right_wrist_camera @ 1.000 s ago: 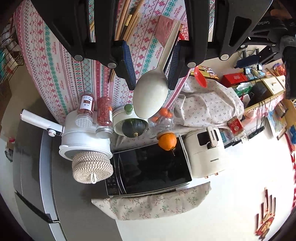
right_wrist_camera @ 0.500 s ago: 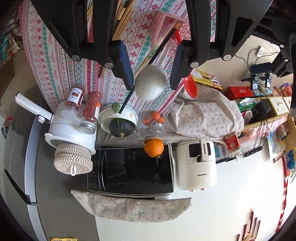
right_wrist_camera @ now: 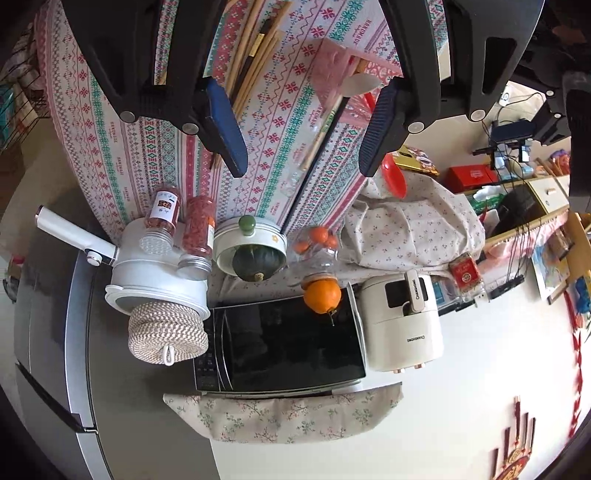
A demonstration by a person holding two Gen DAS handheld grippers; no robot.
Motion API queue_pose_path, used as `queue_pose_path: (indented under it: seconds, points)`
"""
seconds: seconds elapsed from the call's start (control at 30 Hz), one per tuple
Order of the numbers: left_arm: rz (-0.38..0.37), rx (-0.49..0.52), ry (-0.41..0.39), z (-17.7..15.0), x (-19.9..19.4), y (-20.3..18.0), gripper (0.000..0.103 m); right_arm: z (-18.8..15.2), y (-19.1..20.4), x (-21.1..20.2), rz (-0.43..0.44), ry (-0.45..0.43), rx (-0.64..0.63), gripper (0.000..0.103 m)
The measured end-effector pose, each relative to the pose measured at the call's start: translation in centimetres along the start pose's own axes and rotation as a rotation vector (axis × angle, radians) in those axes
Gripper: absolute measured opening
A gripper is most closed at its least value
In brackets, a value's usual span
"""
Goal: Organize utensils
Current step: 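Lower the white spoon into the pink basket and open the right tool, then grasp a single bamboo chopstick with the left tool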
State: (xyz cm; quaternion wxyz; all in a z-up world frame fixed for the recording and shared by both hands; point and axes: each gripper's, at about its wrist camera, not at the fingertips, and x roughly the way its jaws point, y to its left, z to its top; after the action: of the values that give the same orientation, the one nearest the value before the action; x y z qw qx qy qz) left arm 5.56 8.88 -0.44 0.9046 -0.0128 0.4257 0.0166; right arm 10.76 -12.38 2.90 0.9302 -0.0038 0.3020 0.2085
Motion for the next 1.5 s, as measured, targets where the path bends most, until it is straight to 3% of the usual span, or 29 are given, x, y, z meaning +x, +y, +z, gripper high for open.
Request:
queue_pose_path:
  seconds: [0.33,0.57,0.73,0.87,1.0,1.1,1.27,1.5]
  points:
    - [-0.059,0.058,-0.074,1.0,-2.3,-3.6,0.101,-1.2,-6.0,-3.0,-0.088,0.053,0.034,0.07]
    - [-0.129,0.127,-0.086,1.7,-3.2,-8.0,0.101,-2.5,-10.8,-3.8,-0.154,0.138,0.102,0.071]
    - [-0.201,0.188,-0.046,2.0,-2.9,-12.5,0.101,-3.8,-14.2,-3.7,-0.194,0.22,0.149,0.071]
    - [-0.27,0.195,0.062,2.0,-0.6,-16.0,0.101,-4.9,-17.0,-3.2,-0.22,0.288,0.193,0.071]
    - [-0.297,0.191,0.16,1.6,2.5,-18.5,0.084,-5.8,-19.4,-2.6,-0.235,0.338,0.247,0.071]
    - [-0.288,0.183,0.214,1.5,5.3,-19.7,0.066,-6.2,-20.5,-2.2,-0.238,0.363,0.257,0.071]
    - [-0.227,0.156,0.277,1.4,10.2,-20.2,0.033,-6.9,-21.1,-1.6,-0.228,0.404,0.249,0.071]
    - [-0.137,0.122,0.313,1.5,14.2,-20.0,0.023,-7.2,-21.7,-1.1,-0.212,0.427,0.247,0.071]
